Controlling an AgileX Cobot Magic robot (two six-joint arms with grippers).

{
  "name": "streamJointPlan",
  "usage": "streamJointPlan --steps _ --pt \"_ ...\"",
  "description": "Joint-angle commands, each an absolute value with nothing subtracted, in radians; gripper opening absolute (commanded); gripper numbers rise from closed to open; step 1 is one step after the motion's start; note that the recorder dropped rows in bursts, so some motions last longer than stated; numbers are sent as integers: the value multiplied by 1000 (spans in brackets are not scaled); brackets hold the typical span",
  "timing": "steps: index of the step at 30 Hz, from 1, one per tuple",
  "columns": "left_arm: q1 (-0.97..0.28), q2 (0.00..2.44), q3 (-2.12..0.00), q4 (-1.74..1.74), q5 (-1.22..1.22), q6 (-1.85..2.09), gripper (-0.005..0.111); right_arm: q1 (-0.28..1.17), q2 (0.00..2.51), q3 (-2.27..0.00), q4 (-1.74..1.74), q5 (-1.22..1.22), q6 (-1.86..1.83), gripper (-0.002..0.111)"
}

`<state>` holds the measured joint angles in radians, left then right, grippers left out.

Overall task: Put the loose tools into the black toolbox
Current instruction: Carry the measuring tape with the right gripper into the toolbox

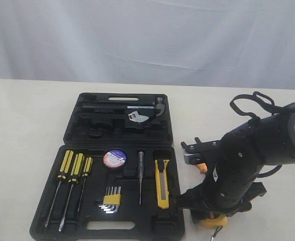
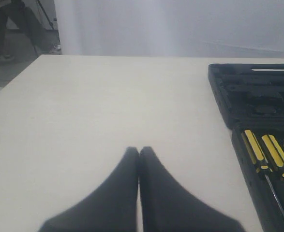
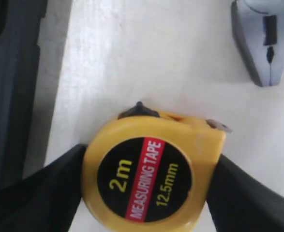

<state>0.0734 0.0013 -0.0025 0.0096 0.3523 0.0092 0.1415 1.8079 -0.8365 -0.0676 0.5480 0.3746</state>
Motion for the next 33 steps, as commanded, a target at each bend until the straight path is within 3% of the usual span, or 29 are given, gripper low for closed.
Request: streamJointPlan --steps 1,6,10,16,20,33 --pt "69 0 0 0 342 7 0 143 1771 -845 -83 556 378 0" --pt "69 0 0 0 342 7 0 143 1705 -960 -81 695 380 -1" --pt "69 0 0 0 342 7 0 143 1731 -1231 -81 826 397 -1" --pt "69 0 0 0 342 7 0 143 2021 -1766 -96 969 399 -1" --pt "69 0 0 0 342 7 0 143 2214 -1986 -103 975 404 -1" --pt "69 0 0 0 342 7 0 143 2424 -2110 -161 1010 449 -1"
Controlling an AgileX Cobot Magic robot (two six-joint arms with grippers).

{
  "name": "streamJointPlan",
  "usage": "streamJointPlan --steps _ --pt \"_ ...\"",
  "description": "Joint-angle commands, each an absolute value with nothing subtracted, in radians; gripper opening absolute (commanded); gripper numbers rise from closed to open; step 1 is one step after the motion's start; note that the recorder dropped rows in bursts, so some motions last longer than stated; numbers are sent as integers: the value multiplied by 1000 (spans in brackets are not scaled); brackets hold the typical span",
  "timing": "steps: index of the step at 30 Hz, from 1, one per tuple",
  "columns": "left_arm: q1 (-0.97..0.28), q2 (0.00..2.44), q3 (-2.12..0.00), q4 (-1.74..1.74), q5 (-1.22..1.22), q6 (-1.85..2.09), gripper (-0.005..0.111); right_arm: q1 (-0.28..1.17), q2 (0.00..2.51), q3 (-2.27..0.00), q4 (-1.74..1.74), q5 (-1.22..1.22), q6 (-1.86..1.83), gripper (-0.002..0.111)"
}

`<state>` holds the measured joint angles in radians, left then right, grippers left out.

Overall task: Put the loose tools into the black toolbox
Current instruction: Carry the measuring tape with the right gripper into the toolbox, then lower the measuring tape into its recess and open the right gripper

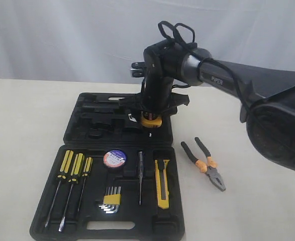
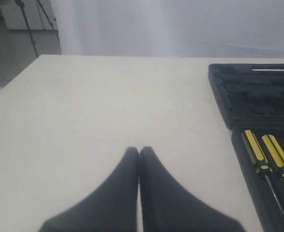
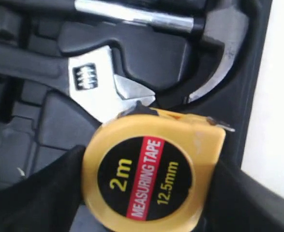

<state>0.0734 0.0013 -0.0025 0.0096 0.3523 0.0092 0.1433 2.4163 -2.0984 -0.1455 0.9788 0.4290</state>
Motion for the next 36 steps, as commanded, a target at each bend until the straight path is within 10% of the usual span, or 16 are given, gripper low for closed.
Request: streamJointPlan --steps 1,36 --pt "69 0 0 0 342 7 0 143 2424 -2110 -163 1017 455 -1" --pt "69 0 0 0 342 7 0 143 2484 -2110 -126 1056 492 -1"
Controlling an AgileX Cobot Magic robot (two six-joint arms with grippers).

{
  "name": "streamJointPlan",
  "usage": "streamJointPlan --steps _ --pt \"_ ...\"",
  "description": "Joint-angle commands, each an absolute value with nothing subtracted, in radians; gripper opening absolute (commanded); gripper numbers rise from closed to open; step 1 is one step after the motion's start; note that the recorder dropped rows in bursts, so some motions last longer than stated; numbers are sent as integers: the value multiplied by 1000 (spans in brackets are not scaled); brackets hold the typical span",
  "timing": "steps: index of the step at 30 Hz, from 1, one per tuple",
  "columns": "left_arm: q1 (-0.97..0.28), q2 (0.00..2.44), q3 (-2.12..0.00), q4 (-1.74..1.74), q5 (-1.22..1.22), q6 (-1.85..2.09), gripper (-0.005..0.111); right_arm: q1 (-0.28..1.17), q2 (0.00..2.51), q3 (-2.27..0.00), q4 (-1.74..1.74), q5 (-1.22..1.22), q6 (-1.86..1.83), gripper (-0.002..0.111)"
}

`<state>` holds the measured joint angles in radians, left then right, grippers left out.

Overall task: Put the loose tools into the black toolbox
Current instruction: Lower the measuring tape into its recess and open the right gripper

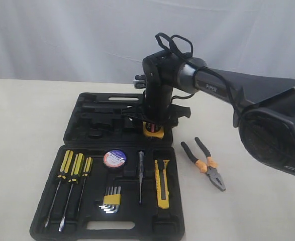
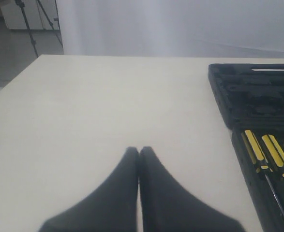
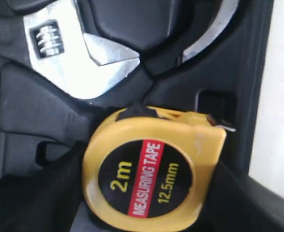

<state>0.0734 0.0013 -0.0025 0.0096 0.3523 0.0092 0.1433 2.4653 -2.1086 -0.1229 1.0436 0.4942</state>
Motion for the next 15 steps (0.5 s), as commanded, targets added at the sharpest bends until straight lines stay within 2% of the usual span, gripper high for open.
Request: streamJointPlan --steps 1,15 --pt "69 0 0 0 342 7 0 143 2484 -2110 -126 1058 490 -1" --pt "69 0 0 0 342 7 0 143 2482 -2110 -126 1132 390 0"
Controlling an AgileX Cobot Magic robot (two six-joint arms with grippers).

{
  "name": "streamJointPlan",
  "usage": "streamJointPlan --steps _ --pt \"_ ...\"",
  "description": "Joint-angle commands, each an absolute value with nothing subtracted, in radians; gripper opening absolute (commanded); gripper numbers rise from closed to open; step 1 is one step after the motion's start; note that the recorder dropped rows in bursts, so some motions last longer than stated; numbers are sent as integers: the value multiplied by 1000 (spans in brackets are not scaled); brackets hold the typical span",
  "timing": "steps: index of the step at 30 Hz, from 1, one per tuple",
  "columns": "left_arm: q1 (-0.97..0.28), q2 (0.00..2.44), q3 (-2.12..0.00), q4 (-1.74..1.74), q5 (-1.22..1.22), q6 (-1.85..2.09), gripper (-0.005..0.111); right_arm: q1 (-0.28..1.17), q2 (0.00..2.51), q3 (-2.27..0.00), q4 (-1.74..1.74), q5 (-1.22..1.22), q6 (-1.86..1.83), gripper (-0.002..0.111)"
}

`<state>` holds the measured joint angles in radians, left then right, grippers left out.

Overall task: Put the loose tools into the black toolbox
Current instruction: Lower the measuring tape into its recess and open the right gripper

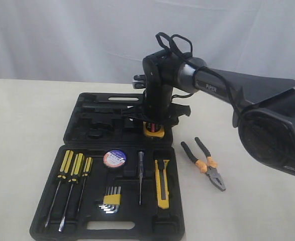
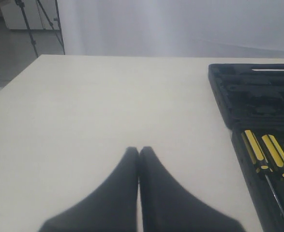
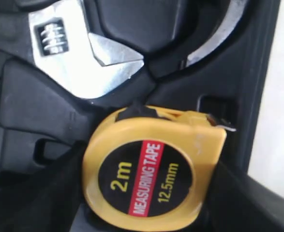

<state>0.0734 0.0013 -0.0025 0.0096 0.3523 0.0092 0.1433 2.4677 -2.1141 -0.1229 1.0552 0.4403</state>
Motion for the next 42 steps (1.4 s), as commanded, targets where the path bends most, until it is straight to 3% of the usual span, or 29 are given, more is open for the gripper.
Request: streamJointPlan --steps 1,14,17,21,25,42 --pt "69 0 0 0 342 7 0 143 2482 -2110 -126 1134 385 0" --pt "69 0 0 0 342 7 0 143 2482 -2110 -126 1170 373 2" --pt "69 0 0 0 342 7 0 143 2482 -2110 -126 1170 373 19" --pt "69 0 0 0 342 7 0 143 2482 -2110 -126 1168 377 53" --pt "69 0 0 0 342 7 0 143 2482 -2110 -126 1168 381 70" --pt "69 0 0 0 342 7 0 143 2481 -2296 -141 1221 378 72"
